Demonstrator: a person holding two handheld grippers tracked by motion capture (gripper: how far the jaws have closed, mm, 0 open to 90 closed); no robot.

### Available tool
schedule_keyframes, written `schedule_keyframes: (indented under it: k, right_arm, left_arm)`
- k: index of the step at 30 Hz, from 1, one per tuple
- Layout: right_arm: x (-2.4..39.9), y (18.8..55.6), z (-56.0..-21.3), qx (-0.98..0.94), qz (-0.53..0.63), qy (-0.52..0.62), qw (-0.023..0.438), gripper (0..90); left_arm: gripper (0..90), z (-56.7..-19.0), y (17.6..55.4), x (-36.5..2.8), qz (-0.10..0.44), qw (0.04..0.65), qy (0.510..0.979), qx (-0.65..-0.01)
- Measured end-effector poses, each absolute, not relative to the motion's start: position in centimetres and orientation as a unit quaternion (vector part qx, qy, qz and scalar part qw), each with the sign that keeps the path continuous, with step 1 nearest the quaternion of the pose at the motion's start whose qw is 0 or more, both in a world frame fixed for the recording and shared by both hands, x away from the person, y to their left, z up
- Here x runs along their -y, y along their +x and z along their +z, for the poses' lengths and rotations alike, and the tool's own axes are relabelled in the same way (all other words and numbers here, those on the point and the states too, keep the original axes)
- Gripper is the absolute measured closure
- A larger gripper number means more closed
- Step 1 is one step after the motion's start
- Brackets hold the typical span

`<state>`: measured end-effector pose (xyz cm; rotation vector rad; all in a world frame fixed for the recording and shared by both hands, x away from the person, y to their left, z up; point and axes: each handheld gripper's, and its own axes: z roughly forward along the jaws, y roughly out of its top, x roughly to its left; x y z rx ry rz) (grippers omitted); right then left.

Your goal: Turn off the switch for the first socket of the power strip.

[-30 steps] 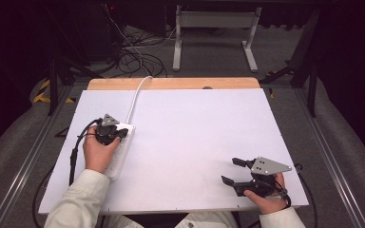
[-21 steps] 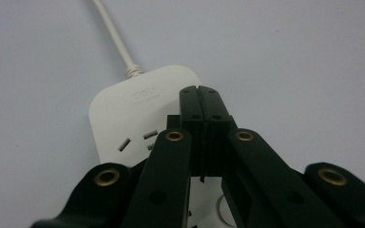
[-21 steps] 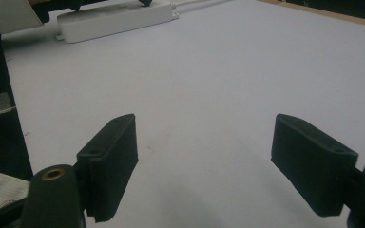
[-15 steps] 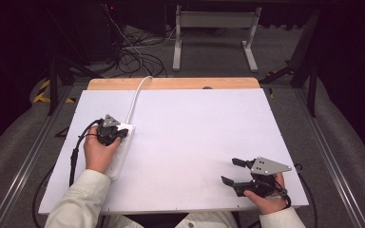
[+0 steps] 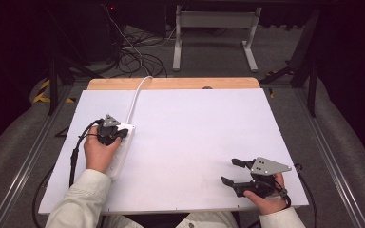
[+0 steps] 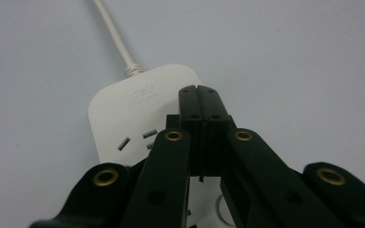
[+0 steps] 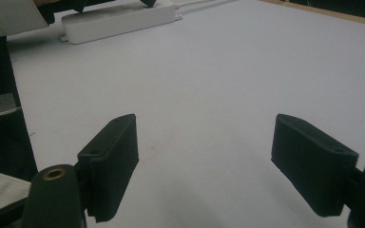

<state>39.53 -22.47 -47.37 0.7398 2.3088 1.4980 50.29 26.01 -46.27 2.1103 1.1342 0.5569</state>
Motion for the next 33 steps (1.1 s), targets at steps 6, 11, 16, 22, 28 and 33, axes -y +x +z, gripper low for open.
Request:
schedule_keyframes:
  k: [6,11,16,22,28,33]
  right_arm:
    - [22.45,39.53,-47.39,-0.803,0.519,0.256,0.145,24.6]
    - [22.44,39.51,-47.37,-0.802,0.519,0.256,0.146,24.7]
    - [22.42,39.50,-47.38,-0.802,0.519,0.256,0.146,24.7]
    - [22.41,39.50,-47.40,-0.803,0.519,0.256,0.145,24.8]
    - [22.39,39.47,-47.40,-0.803,0.519,0.256,0.145,24.8]
    - [22.32,39.51,-47.45,-0.804,0.518,0.256,0.143,24.8]
  left_arm:
    - [90.0,-46.25,50.24,-25.88,0.217,0.330,0.810,-0.434]
    - [90.0,-46.27,50.23,-25.86,0.218,0.330,0.810,-0.434]
    - [90.0,-46.17,50.13,-25.45,0.232,0.315,0.812,-0.433]
    - [90.0,-46.20,50.08,-25.44,0.233,0.316,0.811,-0.434]
    - [90.0,-46.18,50.15,-25.35,0.228,0.315,0.812,-0.435]
    - [90.0,-46.22,50.22,-25.49,0.220,0.319,0.811,-0.438]
